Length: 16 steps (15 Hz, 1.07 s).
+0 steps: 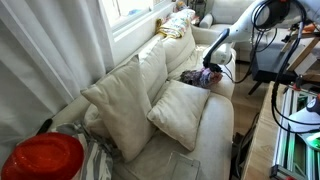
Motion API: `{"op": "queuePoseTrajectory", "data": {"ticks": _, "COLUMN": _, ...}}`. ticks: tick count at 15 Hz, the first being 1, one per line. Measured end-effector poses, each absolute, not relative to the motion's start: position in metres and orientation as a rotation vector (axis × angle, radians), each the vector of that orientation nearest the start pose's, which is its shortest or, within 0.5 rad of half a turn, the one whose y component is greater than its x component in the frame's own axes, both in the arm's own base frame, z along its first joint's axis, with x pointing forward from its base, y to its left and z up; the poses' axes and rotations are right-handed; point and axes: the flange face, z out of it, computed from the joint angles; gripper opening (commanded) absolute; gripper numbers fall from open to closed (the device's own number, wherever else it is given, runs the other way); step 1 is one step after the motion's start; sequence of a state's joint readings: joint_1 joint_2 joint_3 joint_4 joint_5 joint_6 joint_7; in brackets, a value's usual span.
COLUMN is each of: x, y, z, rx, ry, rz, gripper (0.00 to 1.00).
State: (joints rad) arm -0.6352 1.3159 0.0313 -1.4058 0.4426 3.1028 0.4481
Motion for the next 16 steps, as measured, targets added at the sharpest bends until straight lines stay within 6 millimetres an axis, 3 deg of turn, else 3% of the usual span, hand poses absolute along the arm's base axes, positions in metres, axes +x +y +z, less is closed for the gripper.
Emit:
{"op": "queuePoseTrajectory", "data": {"ticks": 3, "x": 0.538, "y": -0.412, "z": 0.001, "rx": -2.133, "ry": 1.968, "rz": -0.814, "gripper": 0.06}}
{"op": "queuePoseTrajectory", "data": {"ticks": 7, "x": 0.542, "y": -0.377, "z": 0.068, "rx": -2.157, "ry": 1.747, "rz": -1.101, "gripper": 0.06}}
{"op": "queuePoseTrajectory", "data": {"ticks": 8, "x": 0.539, "y": -0.366, "z": 0.079, "rx": -2.162, "ry": 1.69, "rz": -1.151, "gripper": 0.25}}
{"op": "queuePoseTrajectory", "data": {"ticks": 12, "x": 0.519, "y": -0.348, "z": 0.088, "rx": -2.178, "ry": 1.613, "rz": -1.19, "gripper": 0.25}}
{"op": "queuePoseTrajectory", "data": {"ticks": 13, "x": 0.518, "y": -0.348, "z": 0.088, "rx": -2.18, "ry": 1.611, "rz": -1.188, "gripper": 0.06}}
{"op": "queuePoseTrajectory", "data": {"ticks": 16, "x": 0.517, "y": -0.347, "z": 0.085, "rx": -2.189, "ry": 1.611, "rz": -1.177, "gripper": 0.06}}
